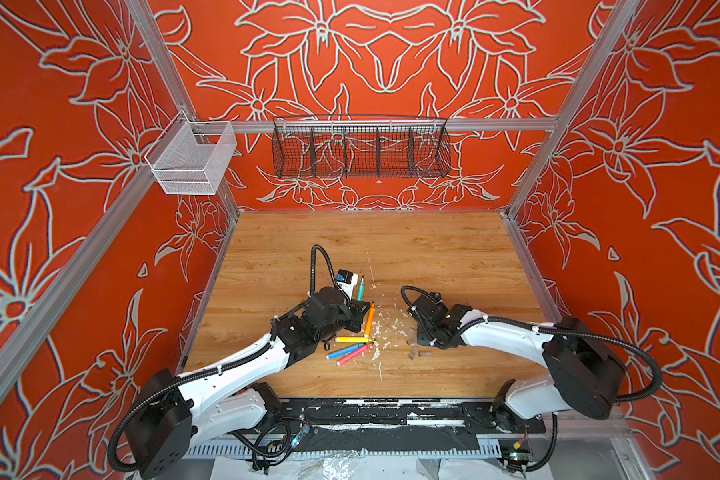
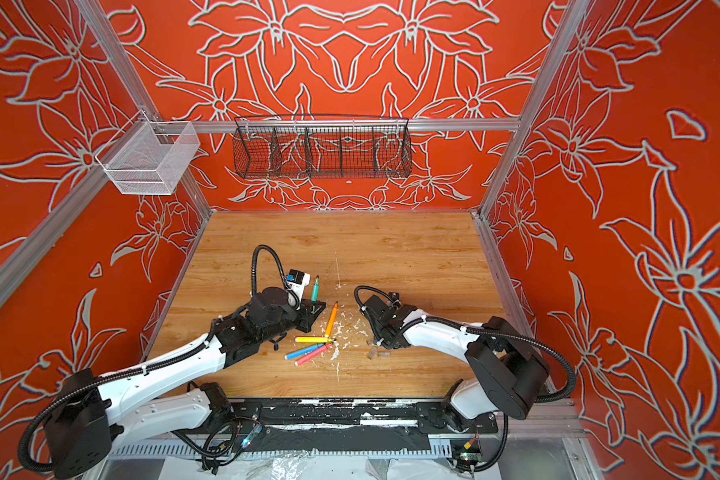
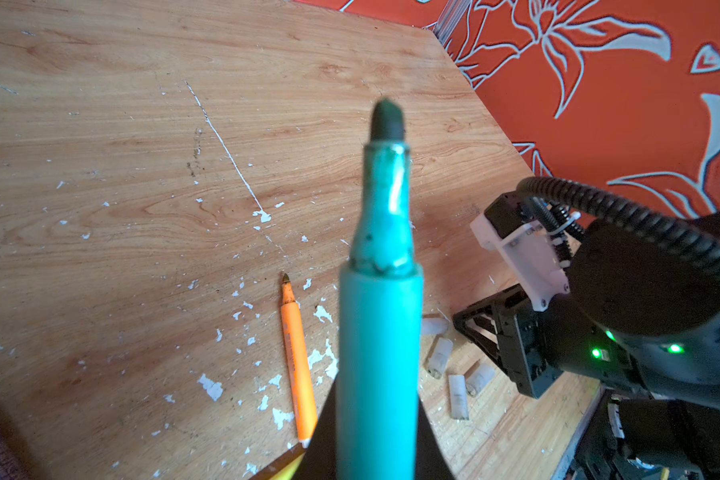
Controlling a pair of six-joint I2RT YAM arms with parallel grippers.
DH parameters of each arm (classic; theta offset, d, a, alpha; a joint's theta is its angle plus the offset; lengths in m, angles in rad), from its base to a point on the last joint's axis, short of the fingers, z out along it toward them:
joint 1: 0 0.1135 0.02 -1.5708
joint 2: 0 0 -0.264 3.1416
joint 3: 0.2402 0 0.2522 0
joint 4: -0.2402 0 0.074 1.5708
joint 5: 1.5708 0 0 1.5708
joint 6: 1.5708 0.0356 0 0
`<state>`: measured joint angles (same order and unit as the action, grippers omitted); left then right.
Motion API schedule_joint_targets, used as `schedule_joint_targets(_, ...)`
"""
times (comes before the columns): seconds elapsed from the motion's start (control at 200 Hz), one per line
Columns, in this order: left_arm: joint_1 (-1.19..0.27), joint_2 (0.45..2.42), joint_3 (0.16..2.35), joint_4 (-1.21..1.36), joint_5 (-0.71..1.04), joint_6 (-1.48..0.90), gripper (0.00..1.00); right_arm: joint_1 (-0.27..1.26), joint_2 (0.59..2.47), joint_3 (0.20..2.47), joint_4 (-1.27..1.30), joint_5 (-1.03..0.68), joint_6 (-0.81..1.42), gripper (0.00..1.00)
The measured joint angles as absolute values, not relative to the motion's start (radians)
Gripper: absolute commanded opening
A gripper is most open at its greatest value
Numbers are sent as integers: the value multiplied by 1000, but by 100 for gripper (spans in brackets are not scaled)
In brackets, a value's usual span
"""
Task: Insert the pens into the pen caps
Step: 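Lift the cap with the right gripper and carry it toward the green marker tip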
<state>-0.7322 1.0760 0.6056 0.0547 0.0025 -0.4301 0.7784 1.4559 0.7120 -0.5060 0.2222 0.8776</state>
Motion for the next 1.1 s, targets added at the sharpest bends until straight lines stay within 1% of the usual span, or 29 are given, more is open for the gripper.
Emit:
schedule_joint_targets(0.19,-732,1073,606,55,2,-426,0,779,1464,714,-482,222,880,11)
schedule_joint_targets(0.46,-732,1056,586,70,6,-423,0,779,1422,693,-486,220,882,6)
schedule_joint_targets(0.54,-732,1045,570,84,20,-422,0,779,1368,690,-505,220,884,5)
schedule_joint_targets(0.666,-732,1024,546,109,53,-416,0,780,1227,703,-532,224,885,2)
schedule_joint_targets(0.771,-732,1011,533,139,87,-409,0,796,1111,749,-540,235,884,0)
schedule_joint_targets(0.861,-732,985,515,164,118,-404,0,839,1035,809,-525,253,878,0)
schedule_joint_targets(0.941,-732,964,502,189,146,-400,0,873,984,841,-461,255,870,0)
schedule_joint_targets(1.101,-732,956,491,225,197,-393,0,899,927,824,-263,225,863,0)
